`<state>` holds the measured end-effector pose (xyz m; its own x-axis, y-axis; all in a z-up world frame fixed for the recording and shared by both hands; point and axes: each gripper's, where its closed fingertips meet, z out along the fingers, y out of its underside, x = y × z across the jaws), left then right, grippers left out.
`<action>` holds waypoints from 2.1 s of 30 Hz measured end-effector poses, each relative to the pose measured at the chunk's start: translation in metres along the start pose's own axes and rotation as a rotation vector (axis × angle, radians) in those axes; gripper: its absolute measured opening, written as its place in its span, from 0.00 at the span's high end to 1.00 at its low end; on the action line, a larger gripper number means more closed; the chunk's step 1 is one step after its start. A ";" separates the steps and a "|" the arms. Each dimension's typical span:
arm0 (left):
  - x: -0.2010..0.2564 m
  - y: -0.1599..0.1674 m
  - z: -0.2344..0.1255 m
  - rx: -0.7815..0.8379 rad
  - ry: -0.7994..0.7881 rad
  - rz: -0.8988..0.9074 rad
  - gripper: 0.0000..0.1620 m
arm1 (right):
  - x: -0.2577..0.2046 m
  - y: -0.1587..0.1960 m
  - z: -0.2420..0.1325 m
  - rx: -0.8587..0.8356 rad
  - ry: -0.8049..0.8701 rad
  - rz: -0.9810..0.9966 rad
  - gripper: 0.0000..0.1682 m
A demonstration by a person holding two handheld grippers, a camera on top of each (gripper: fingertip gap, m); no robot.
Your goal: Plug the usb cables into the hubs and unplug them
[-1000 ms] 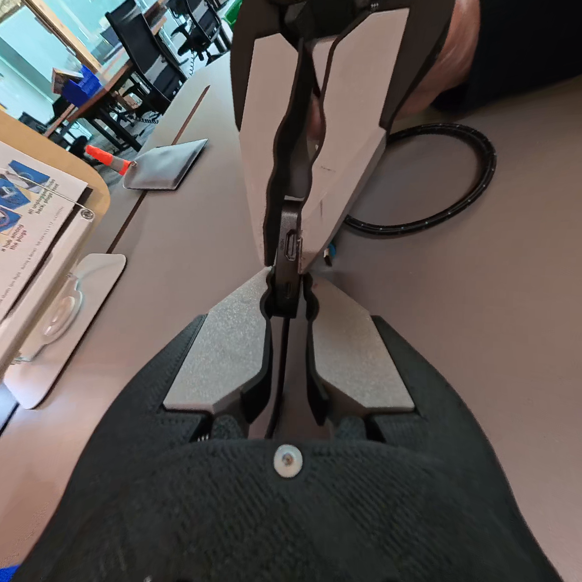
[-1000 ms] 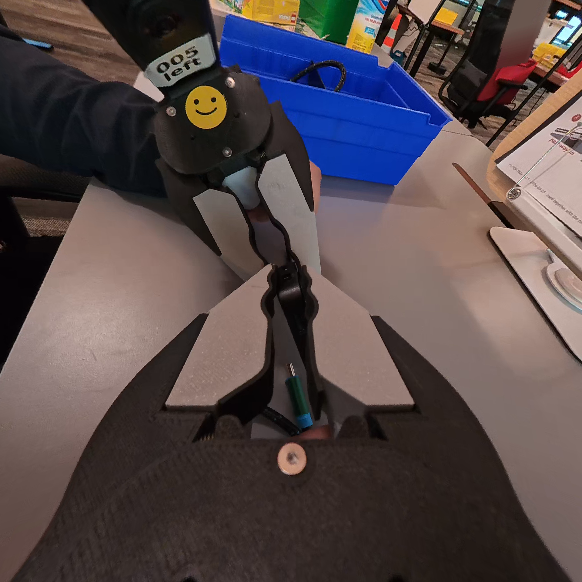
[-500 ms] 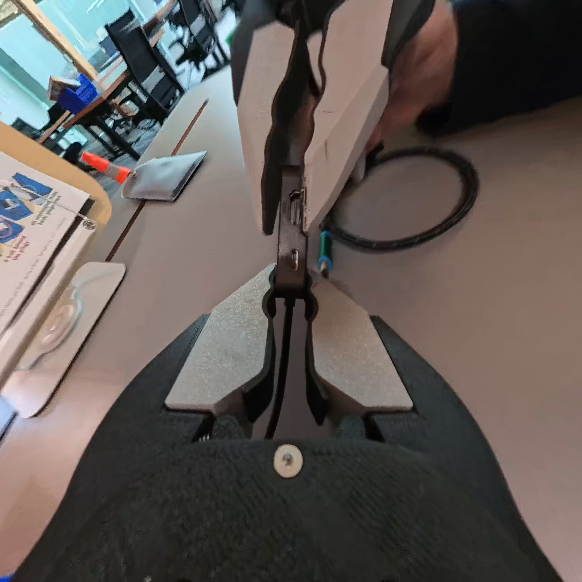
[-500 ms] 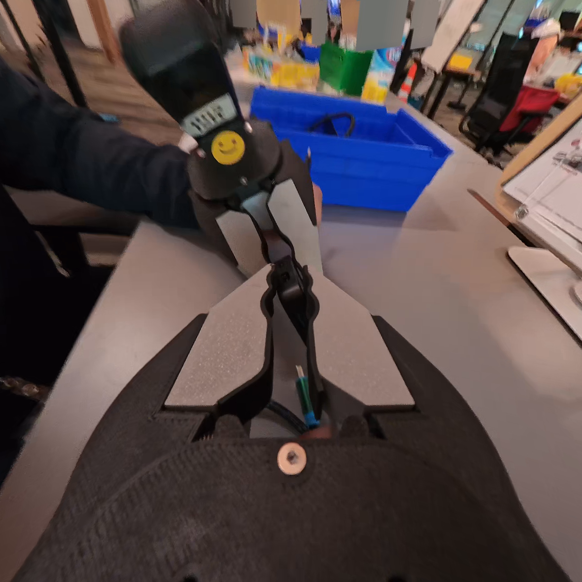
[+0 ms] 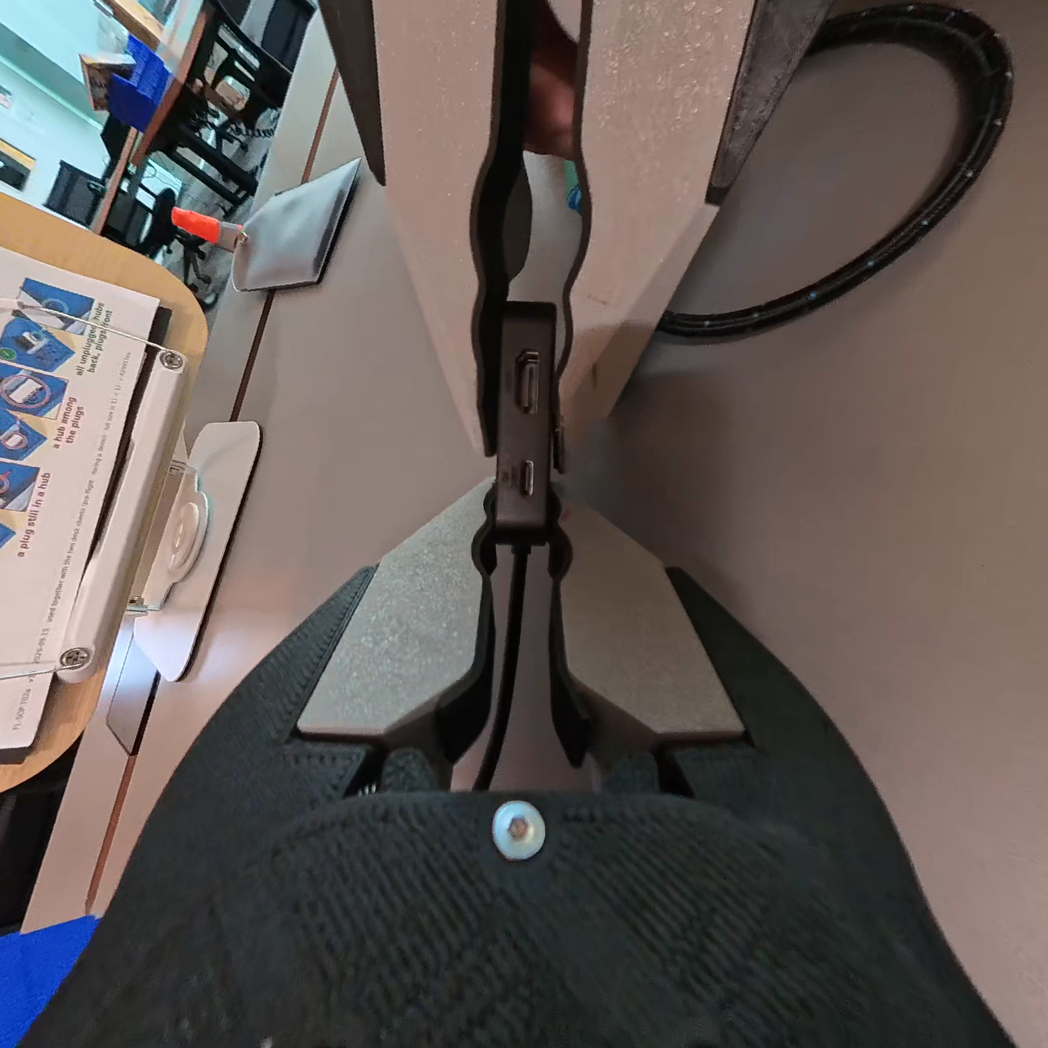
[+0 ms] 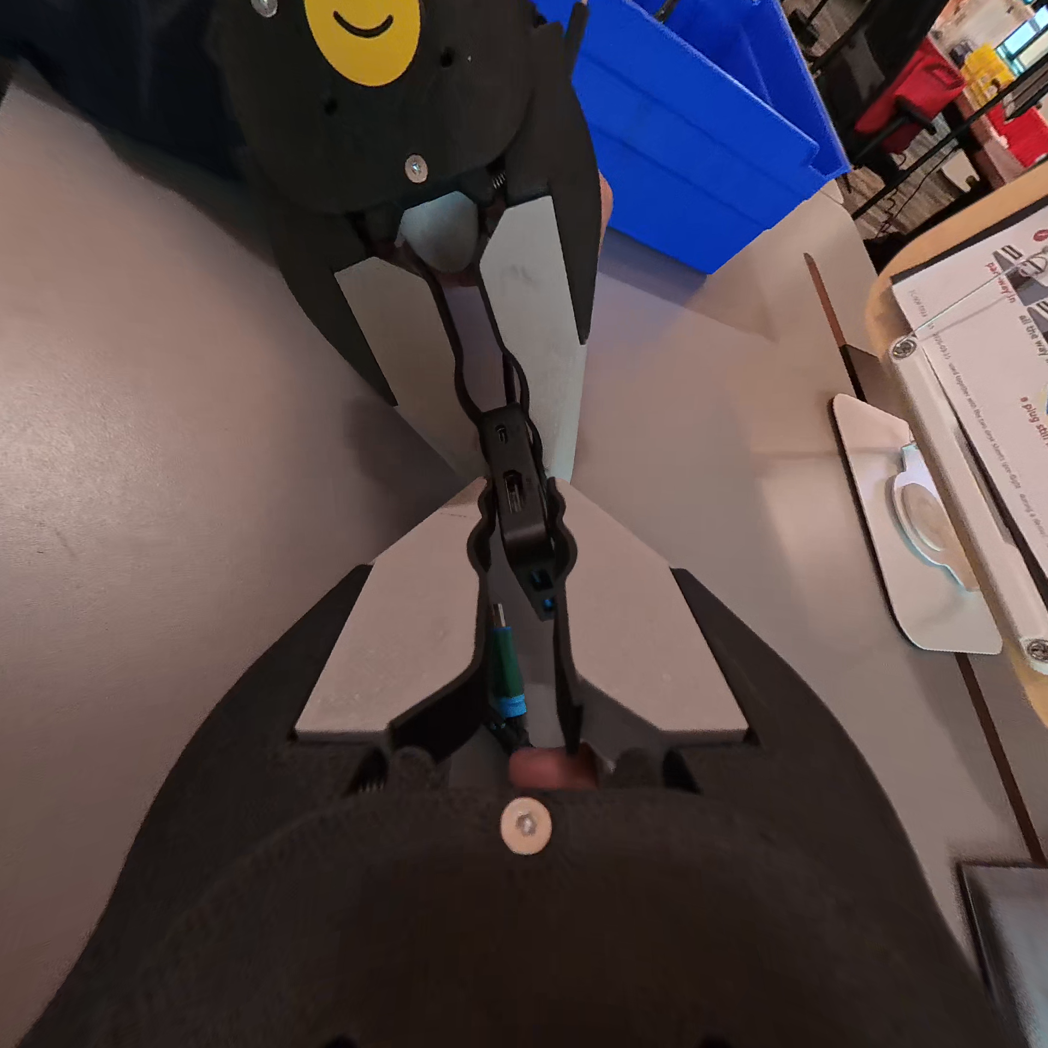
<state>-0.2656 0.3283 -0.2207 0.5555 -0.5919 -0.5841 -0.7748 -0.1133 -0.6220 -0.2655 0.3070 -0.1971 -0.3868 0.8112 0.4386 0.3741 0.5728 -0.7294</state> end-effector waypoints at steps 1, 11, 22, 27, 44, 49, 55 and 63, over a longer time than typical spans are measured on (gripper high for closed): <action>0.002 0.000 0.000 0.014 0.010 -0.007 0.93 | -0.001 -0.001 0.000 0.004 -0.003 -0.005 0.92; 0.003 -0.030 -0.010 0.245 0.078 -0.166 0.82 | 0.002 -0.037 -0.026 0.305 -0.091 0.176 0.94; 0.018 -0.071 -0.039 0.463 0.275 -0.256 0.93 | -0.011 -0.074 -0.059 0.521 -0.219 0.183 0.94; 0.020 -0.062 -0.032 0.403 0.321 -0.305 0.93 | -0.010 -0.060 -0.054 0.455 -0.217 0.186 0.94; 0.021 -0.071 -0.042 0.453 0.307 -0.325 0.94 | -0.013 -0.058 -0.063 0.515 -0.272 0.203 0.94; 0.011 -0.086 -0.059 0.559 0.300 -0.357 0.94 | -0.014 -0.062 -0.062 0.562 -0.271 0.187 0.94; 0.006 -0.074 -0.050 0.459 0.201 -0.272 0.93 | -0.008 -0.053 -0.054 0.487 -0.254 0.222 0.92; -0.001 -0.060 -0.046 0.398 0.159 -0.242 0.93 | 0.002 -0.038 -0.049 0.377 -0.125 0.172 0.88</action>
<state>-0.2336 0.2992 -0.1588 0.6280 -0.7043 -0.3309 -0.4370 0.0327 -0.8989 -0.2394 0.2928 -0.1426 -0.4534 0.8573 0.2438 0.1167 0.3283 -0.9373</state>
